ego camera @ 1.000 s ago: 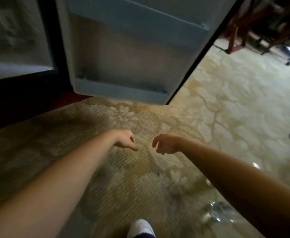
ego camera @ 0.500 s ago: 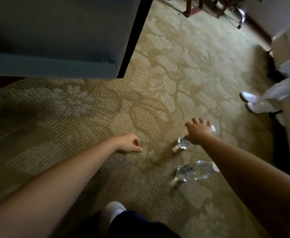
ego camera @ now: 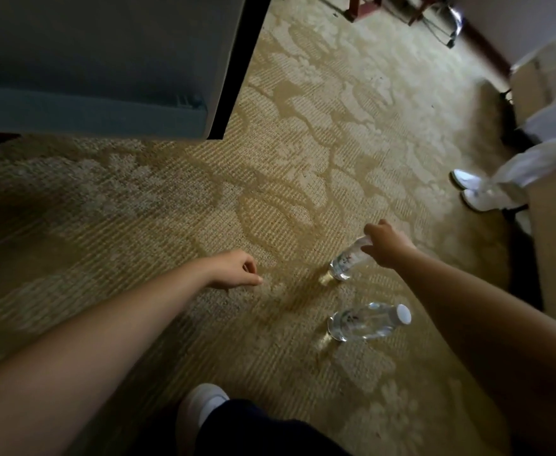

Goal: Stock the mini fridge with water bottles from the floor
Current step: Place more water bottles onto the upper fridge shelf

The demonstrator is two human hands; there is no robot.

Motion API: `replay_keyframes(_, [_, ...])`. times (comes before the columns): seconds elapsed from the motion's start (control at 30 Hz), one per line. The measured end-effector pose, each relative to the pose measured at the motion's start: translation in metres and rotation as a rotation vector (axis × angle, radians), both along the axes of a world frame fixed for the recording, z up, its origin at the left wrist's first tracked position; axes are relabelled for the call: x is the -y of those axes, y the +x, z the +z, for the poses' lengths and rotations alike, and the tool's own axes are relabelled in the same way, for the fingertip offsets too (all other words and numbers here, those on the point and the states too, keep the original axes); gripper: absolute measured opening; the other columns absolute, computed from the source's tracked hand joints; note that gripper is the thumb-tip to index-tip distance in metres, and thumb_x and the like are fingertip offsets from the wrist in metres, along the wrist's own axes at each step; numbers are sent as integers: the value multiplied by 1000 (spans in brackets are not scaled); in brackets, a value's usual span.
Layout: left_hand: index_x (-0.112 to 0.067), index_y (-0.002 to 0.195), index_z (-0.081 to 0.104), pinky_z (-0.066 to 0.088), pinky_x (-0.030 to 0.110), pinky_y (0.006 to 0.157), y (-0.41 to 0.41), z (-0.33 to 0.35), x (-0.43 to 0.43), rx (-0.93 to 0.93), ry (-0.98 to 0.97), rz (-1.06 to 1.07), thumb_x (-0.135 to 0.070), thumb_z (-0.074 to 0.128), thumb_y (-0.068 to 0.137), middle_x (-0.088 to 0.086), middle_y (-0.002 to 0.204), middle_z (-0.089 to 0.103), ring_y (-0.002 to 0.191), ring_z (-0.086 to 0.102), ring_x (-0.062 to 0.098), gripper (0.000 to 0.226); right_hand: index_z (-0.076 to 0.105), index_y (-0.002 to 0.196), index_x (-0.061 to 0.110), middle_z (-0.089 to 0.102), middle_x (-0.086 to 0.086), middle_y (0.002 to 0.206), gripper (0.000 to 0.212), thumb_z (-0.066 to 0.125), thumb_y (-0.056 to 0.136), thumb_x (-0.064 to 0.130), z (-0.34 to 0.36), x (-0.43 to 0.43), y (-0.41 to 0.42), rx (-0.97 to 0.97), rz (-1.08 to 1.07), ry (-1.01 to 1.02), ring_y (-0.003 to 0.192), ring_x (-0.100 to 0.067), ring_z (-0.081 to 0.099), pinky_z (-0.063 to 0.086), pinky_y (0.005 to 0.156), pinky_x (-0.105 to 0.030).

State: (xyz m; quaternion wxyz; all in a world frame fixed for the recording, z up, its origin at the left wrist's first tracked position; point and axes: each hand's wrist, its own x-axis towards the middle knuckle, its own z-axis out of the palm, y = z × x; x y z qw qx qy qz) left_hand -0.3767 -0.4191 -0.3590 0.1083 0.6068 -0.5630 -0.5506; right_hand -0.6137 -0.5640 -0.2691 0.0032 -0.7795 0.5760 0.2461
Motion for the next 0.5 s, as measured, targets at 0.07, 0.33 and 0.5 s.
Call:
replay_keyframes(0.07, [-11, 116, 60, 52, 37, 93, 6, 2, 0, 3, -7, 23, -35, 59, 89, 6, 118, 63, 104, 61, 20, 36, 55, 117, 7, 49, -13, 124, 30, 60, 89, 17, 0, -4, 17, 81, 55, 21, 91, -20, 52, 45, 78, -26])
replay_keyframes(0.33, [-11, 116, 60, 48, 33, 96, 44, 15, -27, 78, -23, 92, -40, 59, 88, 4, 117, 63, 107, 58, 19, 41, 55, 118, 11, 50, -8, 121, 30, 60, 89, 17, 0, -37, 105, 63, 410, 190, 109, -23, 54, 47, 91, -31])
replay_keyframes(0.5, [-8, 113, 59, 48, 36, 96, 86, 26, -60, 170, -32, 140, -40, 63, 85, 10, 116, 63, 106, 59, 24, 42, 54, 121, 14, 50, -5, 123, 33, 59, 90, 21, -1, -76, 167, 83, 617, 264, 112, -20, 52, 43, 91, -28])
